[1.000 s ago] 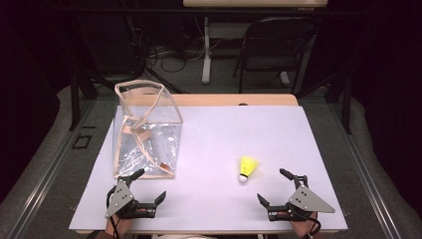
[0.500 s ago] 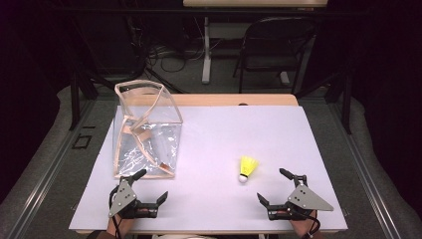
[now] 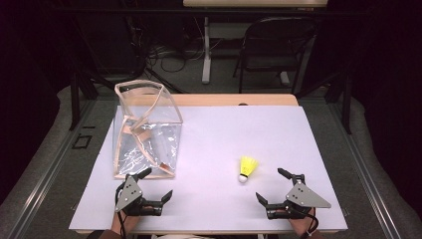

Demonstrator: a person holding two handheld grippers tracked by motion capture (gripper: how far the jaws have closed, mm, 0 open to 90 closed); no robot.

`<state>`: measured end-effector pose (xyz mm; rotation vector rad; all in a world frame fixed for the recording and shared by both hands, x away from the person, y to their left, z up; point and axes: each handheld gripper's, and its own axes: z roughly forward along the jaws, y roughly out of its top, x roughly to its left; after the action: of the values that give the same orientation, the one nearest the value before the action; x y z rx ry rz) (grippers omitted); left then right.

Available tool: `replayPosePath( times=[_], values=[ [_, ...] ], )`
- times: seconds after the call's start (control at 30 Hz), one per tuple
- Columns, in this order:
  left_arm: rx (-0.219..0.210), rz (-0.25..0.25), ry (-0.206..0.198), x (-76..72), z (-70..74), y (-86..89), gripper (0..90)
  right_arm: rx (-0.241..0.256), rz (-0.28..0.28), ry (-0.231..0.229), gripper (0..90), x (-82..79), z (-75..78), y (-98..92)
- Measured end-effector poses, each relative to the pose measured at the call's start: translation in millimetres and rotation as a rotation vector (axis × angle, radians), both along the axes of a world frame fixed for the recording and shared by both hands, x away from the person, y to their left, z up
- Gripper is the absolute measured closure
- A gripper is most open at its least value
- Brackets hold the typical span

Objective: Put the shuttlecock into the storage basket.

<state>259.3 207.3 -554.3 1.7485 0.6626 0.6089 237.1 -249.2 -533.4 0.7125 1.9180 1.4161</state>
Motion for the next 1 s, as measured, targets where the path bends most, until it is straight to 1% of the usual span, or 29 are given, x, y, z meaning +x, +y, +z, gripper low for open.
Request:
replayPosePath(
  times=[0.37, 0.57, 0.7, 0.8, 0.9, 1.0],
  values=[
    [0.002, -0.007, 0.015, 6.9, 0.6, -12.5, 0.0, -0.005, 0.003, 0.006, 0.0, 1.0, -0.4, -0.1],
    [-0.003, -0.033, 0.034, 10.6, 1.7, -20.0, 0.0, -0.006, 0.001, 0.006, 0.0, 0.9, -0.3, 0.1],
    [-0.003, -0.038, 0.033, 12.7, 2.6, -24.0, 0.0, -0.011, 0.001, 0.010, 0.0, 1.2, -0.8, 0.1],
    [-0.004, -0.048, 0.041, 14.8, 3.0, -27.7, 0.0, -0.010, 0.001, 0.010, 0.0, 1.5, -0.8, 0.0],
    [0.002, -0.056, 0.048, 17.0, 3.8, -33.3, 0.0, -0.012, 0.001, 0.014, 0.0, 1.7, -1.2, 0.2],
    [0.003, -0.075, 0.053, 20.0, 3.8, -42.3, 0.0, -0.012, 0.002, 0.016, 0.0, 1.8, -1.3, 0.3]
  ],
)
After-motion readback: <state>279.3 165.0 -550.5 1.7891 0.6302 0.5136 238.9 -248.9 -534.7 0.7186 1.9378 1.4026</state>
